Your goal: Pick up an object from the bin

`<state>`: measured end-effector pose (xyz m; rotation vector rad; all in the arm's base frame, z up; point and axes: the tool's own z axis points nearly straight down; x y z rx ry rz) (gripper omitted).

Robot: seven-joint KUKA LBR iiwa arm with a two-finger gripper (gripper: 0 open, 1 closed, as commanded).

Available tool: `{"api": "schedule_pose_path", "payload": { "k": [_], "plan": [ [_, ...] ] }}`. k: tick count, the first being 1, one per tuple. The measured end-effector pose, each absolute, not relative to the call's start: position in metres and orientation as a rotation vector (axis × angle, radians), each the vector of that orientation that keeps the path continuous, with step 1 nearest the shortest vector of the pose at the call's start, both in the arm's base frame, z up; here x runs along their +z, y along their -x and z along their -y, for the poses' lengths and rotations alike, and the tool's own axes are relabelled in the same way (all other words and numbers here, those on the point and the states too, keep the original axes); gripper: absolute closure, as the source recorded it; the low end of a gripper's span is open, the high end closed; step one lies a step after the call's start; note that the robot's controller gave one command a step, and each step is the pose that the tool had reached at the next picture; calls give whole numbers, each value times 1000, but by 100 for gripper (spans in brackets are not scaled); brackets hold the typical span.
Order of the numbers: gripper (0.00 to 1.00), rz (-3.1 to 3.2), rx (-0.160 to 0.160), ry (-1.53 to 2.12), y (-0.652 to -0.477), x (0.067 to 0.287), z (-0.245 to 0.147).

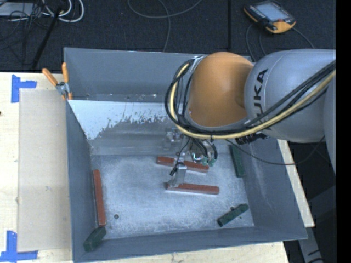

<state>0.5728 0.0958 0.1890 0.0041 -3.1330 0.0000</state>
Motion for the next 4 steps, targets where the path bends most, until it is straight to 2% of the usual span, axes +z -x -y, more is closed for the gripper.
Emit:
{"api": "schedule_pose_path", "payload": {
  "k": [1,2,3,4],
  "plan": [
    [0,3140,-1,-1,-574,194,-95],
    [0,3148,-2,-23,-587,142,-68],
    [0,3138,0,93,-608,111,-46],
    [100,3141,-3,107,-618,74,-53]
  ]
}}
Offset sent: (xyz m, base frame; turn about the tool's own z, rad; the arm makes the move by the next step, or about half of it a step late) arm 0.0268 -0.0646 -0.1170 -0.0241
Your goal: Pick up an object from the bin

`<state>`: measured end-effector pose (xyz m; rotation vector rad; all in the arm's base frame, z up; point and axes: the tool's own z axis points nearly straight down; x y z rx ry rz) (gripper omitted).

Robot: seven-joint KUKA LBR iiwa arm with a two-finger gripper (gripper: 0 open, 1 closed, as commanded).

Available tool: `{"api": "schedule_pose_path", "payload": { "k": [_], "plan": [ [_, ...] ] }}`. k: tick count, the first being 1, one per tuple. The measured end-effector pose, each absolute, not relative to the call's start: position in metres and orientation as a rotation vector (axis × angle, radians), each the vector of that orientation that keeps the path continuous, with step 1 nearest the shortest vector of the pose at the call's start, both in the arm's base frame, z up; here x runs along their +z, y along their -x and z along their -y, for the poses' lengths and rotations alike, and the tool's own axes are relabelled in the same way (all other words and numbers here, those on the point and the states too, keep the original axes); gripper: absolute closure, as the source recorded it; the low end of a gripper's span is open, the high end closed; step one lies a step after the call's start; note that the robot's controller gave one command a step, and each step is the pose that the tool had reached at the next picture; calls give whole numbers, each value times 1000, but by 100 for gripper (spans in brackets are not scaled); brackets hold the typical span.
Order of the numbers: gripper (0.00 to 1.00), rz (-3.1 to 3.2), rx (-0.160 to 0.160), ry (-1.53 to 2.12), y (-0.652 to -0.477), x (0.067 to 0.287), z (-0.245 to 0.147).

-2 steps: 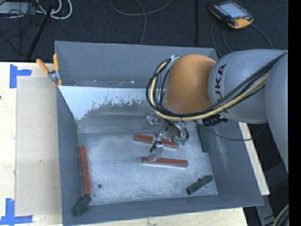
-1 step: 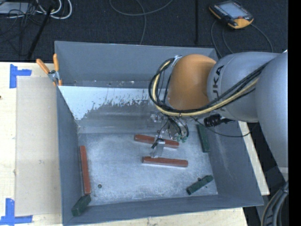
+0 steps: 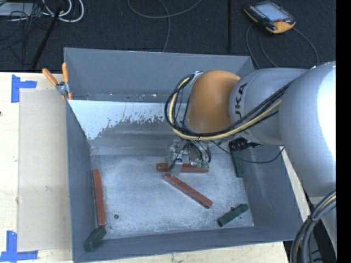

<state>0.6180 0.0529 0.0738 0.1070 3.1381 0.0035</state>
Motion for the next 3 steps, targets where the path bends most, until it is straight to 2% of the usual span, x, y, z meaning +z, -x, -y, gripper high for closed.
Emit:
{"api": "schedule_pose_path", "payload": {
  "k": [1,2,3],
  "plan": [
    [100,-3138,4,-109,-618,74,-53],
    [100,-3131,2,-130,-612,275,-46],
    [100,-3136,1,-131,-612,271,-45]
  ]
}}
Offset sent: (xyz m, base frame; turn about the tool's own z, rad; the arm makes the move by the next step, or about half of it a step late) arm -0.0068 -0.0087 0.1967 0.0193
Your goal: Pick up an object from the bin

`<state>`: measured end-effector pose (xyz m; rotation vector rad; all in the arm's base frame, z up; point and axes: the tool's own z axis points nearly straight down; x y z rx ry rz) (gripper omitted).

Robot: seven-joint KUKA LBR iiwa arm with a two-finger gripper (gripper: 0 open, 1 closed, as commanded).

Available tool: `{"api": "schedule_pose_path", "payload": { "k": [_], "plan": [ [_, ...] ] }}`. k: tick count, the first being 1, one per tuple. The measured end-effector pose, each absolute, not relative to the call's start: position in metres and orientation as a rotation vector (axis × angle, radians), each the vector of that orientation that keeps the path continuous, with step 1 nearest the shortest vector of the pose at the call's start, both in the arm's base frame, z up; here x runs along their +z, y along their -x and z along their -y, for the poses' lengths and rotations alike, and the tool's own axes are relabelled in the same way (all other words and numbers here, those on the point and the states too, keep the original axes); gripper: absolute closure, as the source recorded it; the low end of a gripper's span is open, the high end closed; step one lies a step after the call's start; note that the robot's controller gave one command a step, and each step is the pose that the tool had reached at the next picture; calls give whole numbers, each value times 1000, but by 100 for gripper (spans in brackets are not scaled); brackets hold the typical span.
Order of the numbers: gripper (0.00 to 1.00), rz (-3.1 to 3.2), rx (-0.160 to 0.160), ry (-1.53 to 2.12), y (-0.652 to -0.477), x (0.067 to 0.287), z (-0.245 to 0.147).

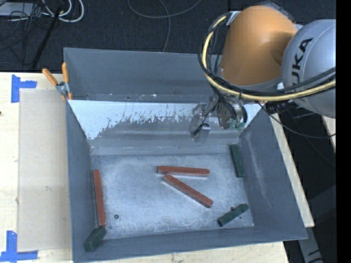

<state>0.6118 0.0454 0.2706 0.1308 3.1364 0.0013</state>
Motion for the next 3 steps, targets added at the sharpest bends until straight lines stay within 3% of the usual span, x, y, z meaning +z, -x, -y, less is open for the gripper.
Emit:
{"api": "schedule_pose_path", "payload": {
  "k": [1,2,3],
  "plan": [
    [100,-3131,0,-108,-604,232,-68],
    [0,-3134,0,-220,-618,188,-57],
    [0,-3134,0,-221,-618,188,-57]
  ]
}}
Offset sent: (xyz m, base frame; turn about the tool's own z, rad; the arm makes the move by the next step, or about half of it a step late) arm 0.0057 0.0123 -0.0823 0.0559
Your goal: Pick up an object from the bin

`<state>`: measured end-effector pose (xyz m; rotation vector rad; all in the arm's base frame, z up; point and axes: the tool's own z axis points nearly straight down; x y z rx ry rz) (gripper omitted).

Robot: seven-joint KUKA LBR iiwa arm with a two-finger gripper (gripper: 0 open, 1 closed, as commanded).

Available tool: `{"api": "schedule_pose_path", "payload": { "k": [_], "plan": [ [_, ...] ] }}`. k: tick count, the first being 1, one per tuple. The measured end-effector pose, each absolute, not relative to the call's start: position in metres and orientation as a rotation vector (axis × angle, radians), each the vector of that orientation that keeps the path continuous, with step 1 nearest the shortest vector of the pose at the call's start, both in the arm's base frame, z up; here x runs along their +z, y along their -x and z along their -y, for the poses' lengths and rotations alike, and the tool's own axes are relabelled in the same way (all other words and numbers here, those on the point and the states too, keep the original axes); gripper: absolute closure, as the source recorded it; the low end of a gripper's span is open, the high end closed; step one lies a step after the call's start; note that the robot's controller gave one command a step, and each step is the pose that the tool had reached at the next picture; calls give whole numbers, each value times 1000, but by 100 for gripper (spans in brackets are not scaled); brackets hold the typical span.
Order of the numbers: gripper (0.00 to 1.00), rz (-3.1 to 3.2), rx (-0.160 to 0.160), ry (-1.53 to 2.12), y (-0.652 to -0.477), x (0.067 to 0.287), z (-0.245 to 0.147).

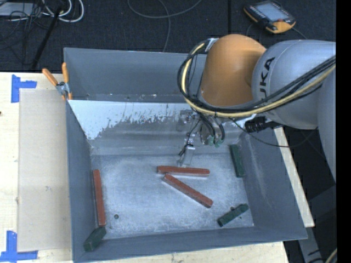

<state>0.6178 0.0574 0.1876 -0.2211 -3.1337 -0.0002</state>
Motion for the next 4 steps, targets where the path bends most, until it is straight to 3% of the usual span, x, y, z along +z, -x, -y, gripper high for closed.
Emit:
{"api": "schedule_pose_path", "payload": {
  "k": [1,2,3,4],
  "plan": [
    [0,3134,-2,278,-581,136,-51],
    [0,3115,-1,346,-587,108,-13],
    [100,3099,-4,545,-586,73,-45],
    [100,3099,-4,546,-586,73,-45]
  ]
}}
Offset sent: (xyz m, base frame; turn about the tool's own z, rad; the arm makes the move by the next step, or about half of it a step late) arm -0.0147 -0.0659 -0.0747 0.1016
